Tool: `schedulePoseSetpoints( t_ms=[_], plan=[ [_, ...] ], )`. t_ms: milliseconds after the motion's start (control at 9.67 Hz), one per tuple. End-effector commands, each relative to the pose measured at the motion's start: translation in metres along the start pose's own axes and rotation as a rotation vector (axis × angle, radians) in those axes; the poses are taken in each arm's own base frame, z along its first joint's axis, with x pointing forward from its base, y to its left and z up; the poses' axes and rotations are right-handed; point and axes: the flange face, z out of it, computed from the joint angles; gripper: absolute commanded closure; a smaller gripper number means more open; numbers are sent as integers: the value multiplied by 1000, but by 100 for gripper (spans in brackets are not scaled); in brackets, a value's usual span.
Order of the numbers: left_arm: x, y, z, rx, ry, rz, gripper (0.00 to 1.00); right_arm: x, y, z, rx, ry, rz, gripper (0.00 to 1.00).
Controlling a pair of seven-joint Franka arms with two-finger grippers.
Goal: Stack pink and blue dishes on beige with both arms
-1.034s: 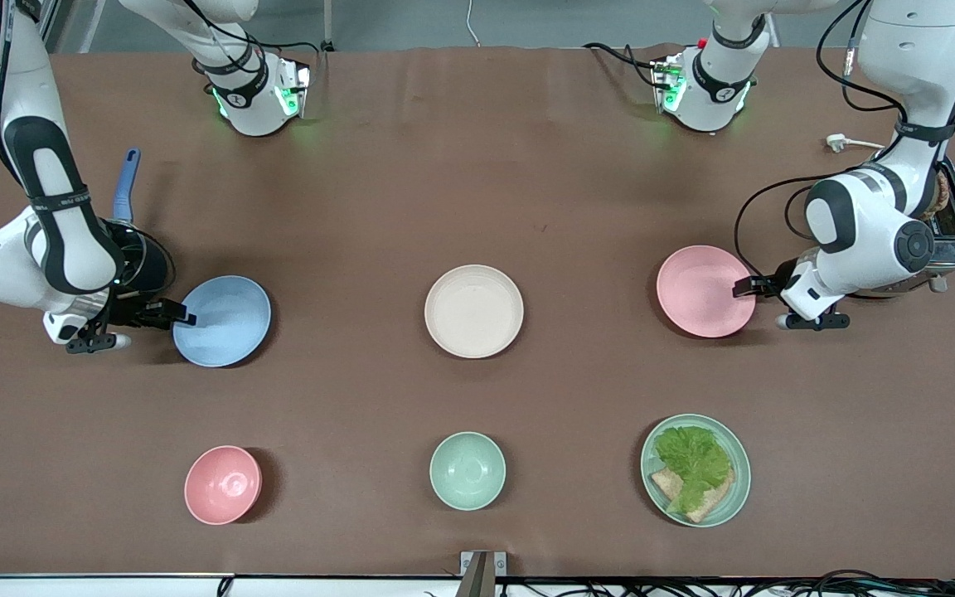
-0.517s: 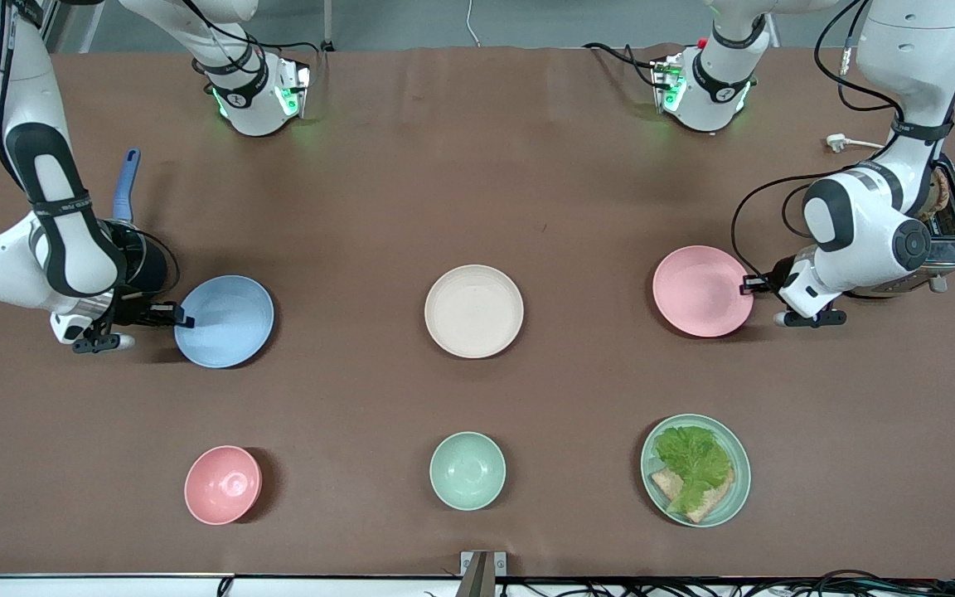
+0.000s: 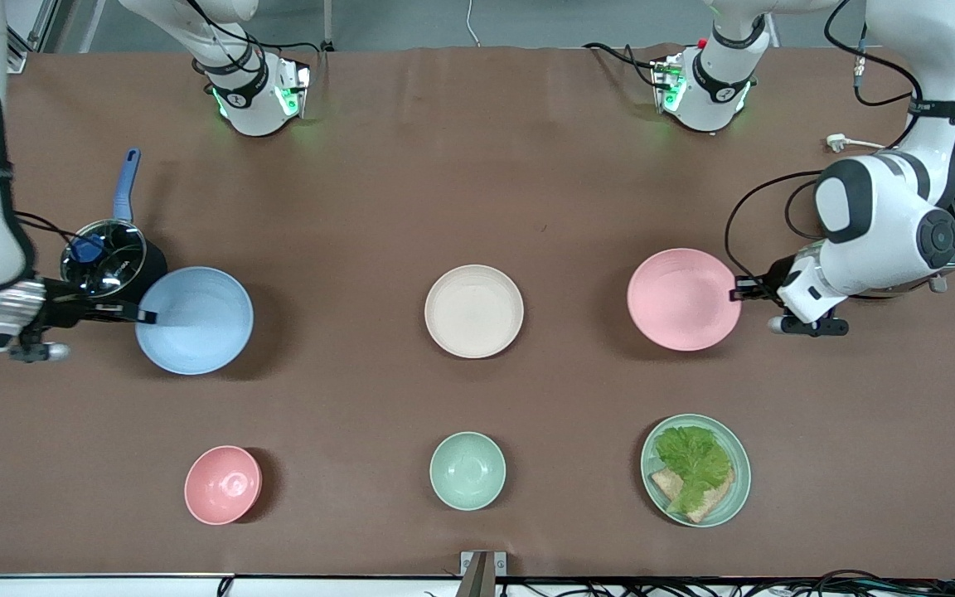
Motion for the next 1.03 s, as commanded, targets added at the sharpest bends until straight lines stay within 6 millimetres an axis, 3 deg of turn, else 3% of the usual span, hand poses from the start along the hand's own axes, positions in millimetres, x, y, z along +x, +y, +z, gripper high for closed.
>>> schedulePoseSetpoints(
  t_ms=[0, 103, 207, 310, 414, 724, 931],
  plan=[
    [5, 84, -2, -33, 4, -19, 99, 8, -49, -54, -51, -19, 61, 99],
    [-2, 123, 5, -45, -9, -34, 99, 5, -75, -72, -74, -22, 92, 99],
    [-10, 162, 19, -63, -38, 2, 100, 2, -108, -72, -81, -23, 119, 99],
    [-20, 194, 48, -84, -82, 47, 100, -2, -140, -70, -86, -19, 149, 99],
    [-20, 217, 70, -112, -94, 64, 100, -4, -165, -61, -84, -29, 159, 99],
    [-10, 269, 175, -165, -114, -1, 99, -5, -194, -38, -82, -41, 173, 99],
    [-7, 280, 198, -122, -100, -34, 96, -8, -213, -20, -82, -36, 187, 99]
  ],
)
